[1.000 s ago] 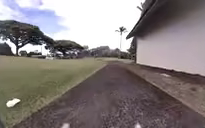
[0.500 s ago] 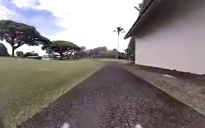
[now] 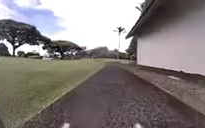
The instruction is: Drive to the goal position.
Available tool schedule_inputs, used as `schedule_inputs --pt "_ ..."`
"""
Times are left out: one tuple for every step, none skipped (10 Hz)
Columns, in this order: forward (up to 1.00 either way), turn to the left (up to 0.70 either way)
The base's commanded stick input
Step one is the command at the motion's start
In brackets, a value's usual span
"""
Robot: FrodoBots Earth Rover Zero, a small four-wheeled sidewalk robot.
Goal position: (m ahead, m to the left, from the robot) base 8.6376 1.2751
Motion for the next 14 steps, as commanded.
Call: schedule_inputs --pt "0.70 0.00" --pt "0.70 0.00" --pt "0.70 0.00" --pt "0.70 0.00" --pt "0.70 0.00" --pt "0.70 0.00" --pt "0.70 0.02" --pt "0.70 0.02" --pt "0.70 0.01" --pt "0.70 0.00" --pt "0.70 0.00" --pt "0.70 0.00" --pt "0.70 0.00" --pt "0.70 0.00"
